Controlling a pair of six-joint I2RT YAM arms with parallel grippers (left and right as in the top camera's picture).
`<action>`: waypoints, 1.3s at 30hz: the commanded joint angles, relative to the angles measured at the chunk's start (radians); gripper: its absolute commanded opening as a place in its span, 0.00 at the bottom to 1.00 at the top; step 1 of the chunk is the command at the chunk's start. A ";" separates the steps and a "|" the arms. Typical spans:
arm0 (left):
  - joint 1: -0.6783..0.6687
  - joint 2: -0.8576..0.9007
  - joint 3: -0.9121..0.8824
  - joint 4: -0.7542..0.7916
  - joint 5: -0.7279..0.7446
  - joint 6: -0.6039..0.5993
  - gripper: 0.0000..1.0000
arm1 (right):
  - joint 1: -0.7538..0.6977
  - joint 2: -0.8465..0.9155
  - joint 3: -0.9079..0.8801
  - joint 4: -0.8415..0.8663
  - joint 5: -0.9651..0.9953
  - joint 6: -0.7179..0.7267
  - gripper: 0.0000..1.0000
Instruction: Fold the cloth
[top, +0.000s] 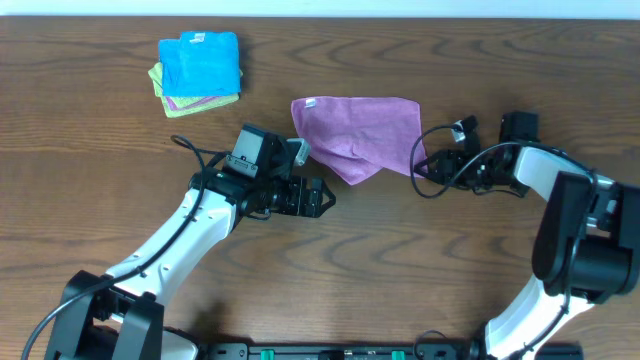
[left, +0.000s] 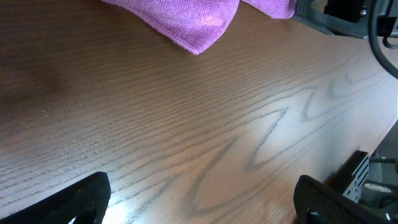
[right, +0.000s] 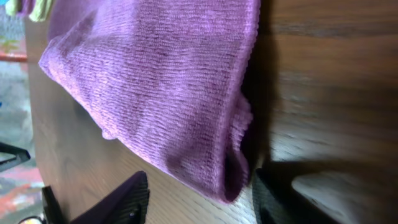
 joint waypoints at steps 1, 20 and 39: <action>0.003 0.000 -0.004 -0.001 0.007 -0.004 0.95 | 0.039 0.029 0.000 0.010 0.004 0.024 0.43; 0.003 0.000 -0.004 0.001 0.008 -0.004 0.95 | 0.051 0.003 0.120 -0.318 -0.130 0.403 0.02; 0.002 0.000 -0.004 0.002 0.035 -0.004 0.95 | 0.055 -0.156 0.211 -0.910 -0.066 0.049 0.99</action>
